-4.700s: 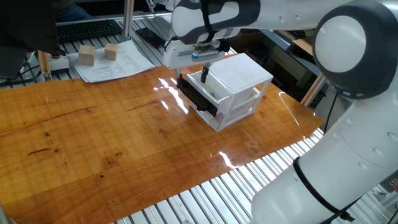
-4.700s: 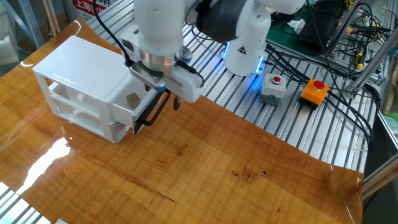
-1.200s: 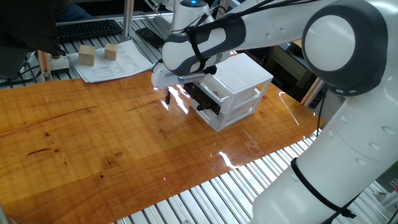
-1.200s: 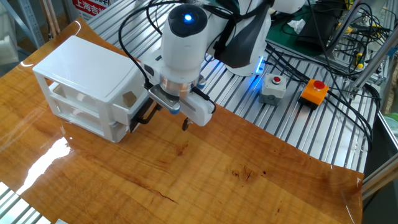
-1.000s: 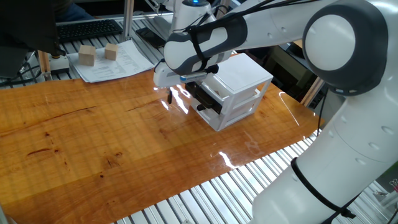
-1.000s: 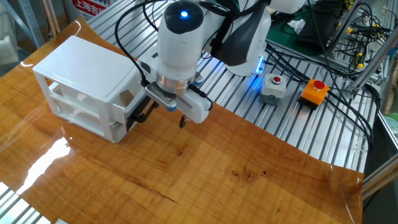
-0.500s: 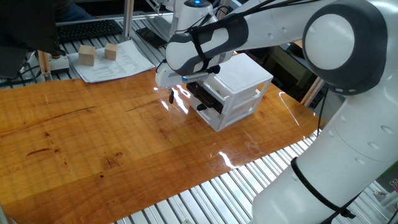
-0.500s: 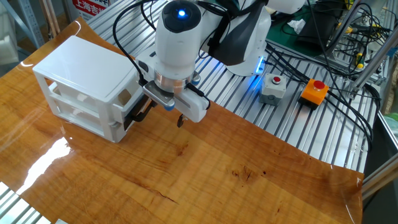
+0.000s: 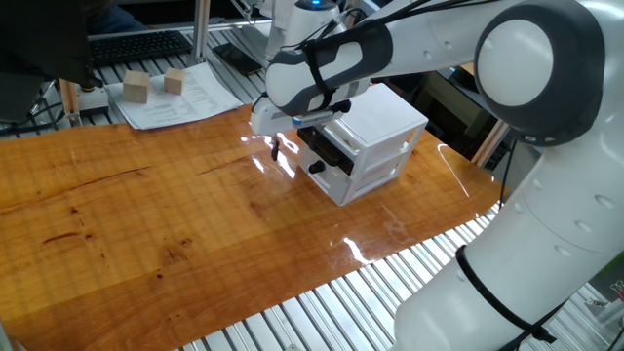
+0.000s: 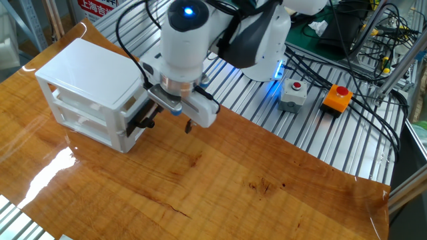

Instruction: Put things in the drawer

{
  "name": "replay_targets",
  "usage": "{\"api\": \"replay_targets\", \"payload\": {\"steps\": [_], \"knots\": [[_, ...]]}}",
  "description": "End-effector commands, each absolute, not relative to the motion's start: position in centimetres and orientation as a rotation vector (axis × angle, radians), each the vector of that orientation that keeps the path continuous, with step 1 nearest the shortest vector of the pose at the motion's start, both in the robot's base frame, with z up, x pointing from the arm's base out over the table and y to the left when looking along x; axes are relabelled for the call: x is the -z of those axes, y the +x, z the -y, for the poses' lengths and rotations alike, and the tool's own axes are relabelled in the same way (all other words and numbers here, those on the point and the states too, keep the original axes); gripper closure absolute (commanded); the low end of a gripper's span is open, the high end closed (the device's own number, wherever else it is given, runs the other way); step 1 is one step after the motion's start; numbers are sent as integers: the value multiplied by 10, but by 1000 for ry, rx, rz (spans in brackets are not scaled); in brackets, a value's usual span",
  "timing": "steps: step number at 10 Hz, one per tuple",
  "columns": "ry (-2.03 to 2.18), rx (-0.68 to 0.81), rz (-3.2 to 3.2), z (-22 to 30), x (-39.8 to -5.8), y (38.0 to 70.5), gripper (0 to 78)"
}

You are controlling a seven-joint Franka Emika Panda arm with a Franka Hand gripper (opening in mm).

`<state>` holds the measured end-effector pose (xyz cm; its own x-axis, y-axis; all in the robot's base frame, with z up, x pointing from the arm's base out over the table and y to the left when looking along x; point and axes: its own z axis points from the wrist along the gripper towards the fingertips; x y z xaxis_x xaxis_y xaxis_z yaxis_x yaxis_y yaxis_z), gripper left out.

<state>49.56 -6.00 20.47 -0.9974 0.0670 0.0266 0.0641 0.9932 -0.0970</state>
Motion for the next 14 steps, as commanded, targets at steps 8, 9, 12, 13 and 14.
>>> {"api": "replay_targets", "payload": {"steps": [8,9,12,13,14], "knots": [[-40,-172,3107,71,-208,499,1],[-41,-172,3107,72,-208,500,1],[-26,-184,3106,72,-207,501,1],[-2,-205,3107,74,-207,502,1],[18,-224,3105,74,-207,502,1]]}}
